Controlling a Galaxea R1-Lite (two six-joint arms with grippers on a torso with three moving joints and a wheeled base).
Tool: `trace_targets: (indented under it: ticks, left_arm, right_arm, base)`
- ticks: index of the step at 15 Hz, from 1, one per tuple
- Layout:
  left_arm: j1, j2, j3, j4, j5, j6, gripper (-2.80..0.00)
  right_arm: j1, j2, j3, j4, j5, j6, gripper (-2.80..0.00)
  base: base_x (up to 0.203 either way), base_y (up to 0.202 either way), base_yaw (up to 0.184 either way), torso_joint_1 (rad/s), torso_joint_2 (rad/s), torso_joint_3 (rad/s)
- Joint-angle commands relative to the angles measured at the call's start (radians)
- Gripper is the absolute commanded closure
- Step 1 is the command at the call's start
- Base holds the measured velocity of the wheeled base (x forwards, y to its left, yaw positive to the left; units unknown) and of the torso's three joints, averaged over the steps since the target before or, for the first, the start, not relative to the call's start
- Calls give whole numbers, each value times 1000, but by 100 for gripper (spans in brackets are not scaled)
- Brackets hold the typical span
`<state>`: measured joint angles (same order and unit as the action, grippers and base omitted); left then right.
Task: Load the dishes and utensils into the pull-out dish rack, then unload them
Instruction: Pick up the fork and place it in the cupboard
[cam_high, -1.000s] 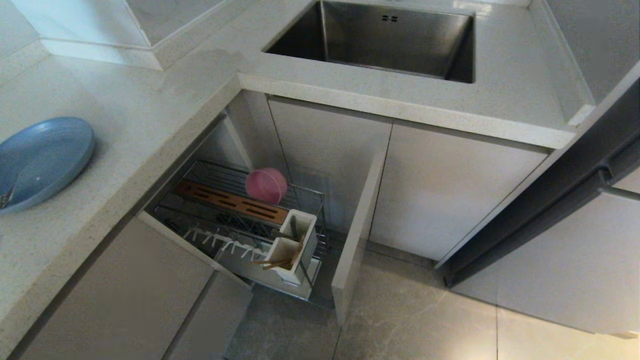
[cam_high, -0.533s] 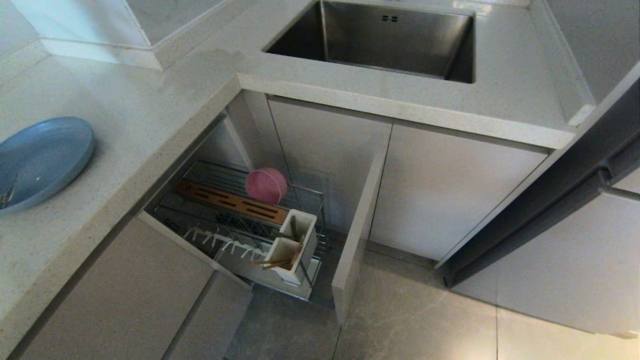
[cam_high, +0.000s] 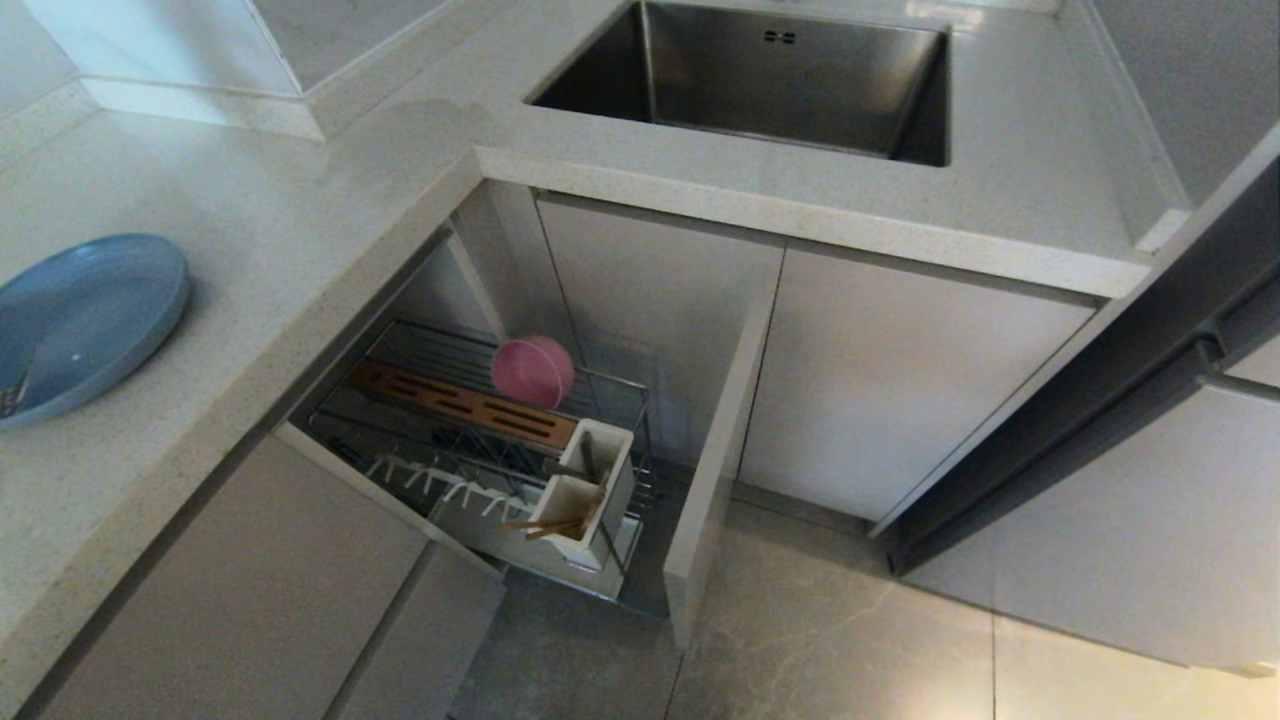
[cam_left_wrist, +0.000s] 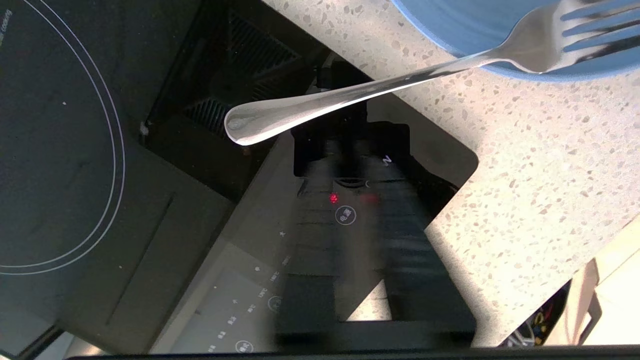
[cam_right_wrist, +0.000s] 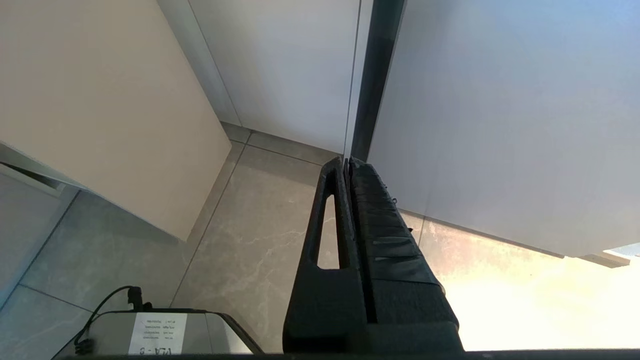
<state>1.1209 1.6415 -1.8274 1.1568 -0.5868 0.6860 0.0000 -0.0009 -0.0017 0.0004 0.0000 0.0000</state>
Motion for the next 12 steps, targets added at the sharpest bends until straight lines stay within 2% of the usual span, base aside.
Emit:
trace_targets:
  ticks: [1, 7, 12]
  left_arm:
    - [-1, 1, 0, 7, -5, 4, -280]
    - [-71, 32, -16, 41, -1, 4, -280]
    - [-150, 75, -79, 30, 64, 4, -280]
  right_arm:
    - [0, 1, 0, 0, 0, 0, 0]
    - [0, 1, 0, 1, 0, 0, 0]
    - [0, 1, 0, 1, 0, 0, 0]
  base:
    - [0, 0, 0, 0, 0, 0]
    - [0, 0, 0, 0, 0, 0]
    - [0, 0, 0, 0, 0, 0]
